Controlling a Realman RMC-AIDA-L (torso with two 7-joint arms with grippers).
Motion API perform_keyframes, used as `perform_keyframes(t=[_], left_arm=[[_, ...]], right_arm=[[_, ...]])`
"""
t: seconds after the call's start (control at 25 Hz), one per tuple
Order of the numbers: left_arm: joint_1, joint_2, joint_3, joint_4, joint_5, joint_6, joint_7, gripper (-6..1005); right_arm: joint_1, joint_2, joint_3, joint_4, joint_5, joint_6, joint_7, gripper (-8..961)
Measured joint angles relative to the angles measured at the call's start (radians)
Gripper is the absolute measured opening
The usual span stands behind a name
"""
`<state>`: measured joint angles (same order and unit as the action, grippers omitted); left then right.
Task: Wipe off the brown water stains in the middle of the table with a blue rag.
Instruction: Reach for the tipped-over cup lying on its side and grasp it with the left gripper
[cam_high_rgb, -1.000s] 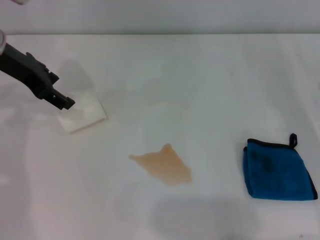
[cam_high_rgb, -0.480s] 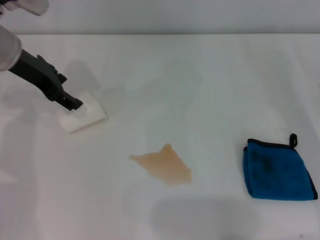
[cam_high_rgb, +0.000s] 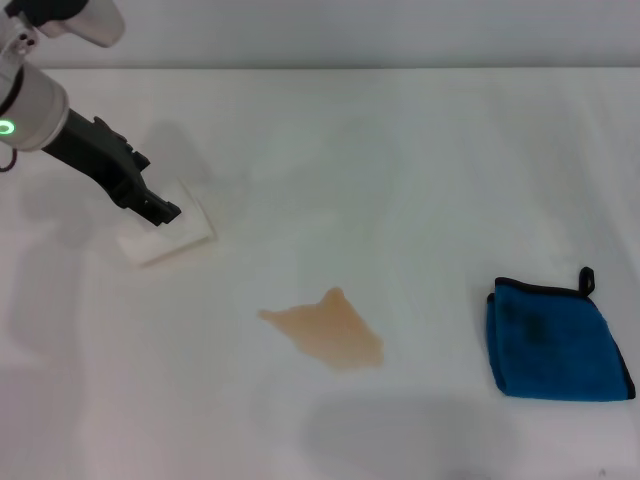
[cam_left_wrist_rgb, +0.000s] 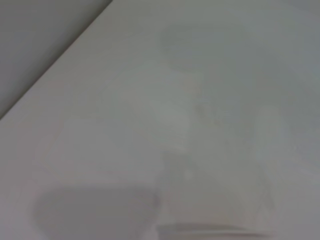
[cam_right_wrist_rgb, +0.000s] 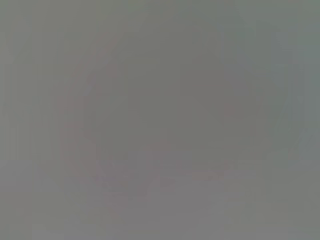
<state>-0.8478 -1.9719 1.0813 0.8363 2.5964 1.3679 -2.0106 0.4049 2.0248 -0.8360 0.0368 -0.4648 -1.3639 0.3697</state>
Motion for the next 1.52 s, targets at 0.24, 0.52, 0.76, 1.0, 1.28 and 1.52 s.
perform_keyframes(t=[0.24,0.52,0.76,1.0,1.28,1.52], left_arm=[[-0.006,-0.020,0.003,-0.044,0.003,-0.049,0.022,849],[-0.008,-0.027,0.003,-0.063,0.003,-0.069,0.030,848],[-0.008,-0.028,0.004,-0.076,0.004,-0.080,0.032,847],[-0.007,-0.034,0.020,-0.086,0.004,-0.087,0.032,847],[-0.003,-0.037,0.031,-0.091,0.006,-0.091,0.026,846],[0.002,-0.049,0.031,-0.091,0.025,-0.095,0.026,845]], right_arm=[[0.000,0.000,0.002,0.000,0.000,0.003,0.000,838],[0.000,-0.002,0.005,-0.001,0.003,0.003,0.000,839],[0.000,-0.002,0.005,-0.002,0.006,0.003,0.000,839],[0.000,-0.003,0.005,-0.006,0.008,0.003,0.000,839],[0.000,-0.003,0.005,-0.010,0.008,0.015,0.000,839],[0.000,-0.003,0.005,-0.012,0.008,0.018,0.000,839]])
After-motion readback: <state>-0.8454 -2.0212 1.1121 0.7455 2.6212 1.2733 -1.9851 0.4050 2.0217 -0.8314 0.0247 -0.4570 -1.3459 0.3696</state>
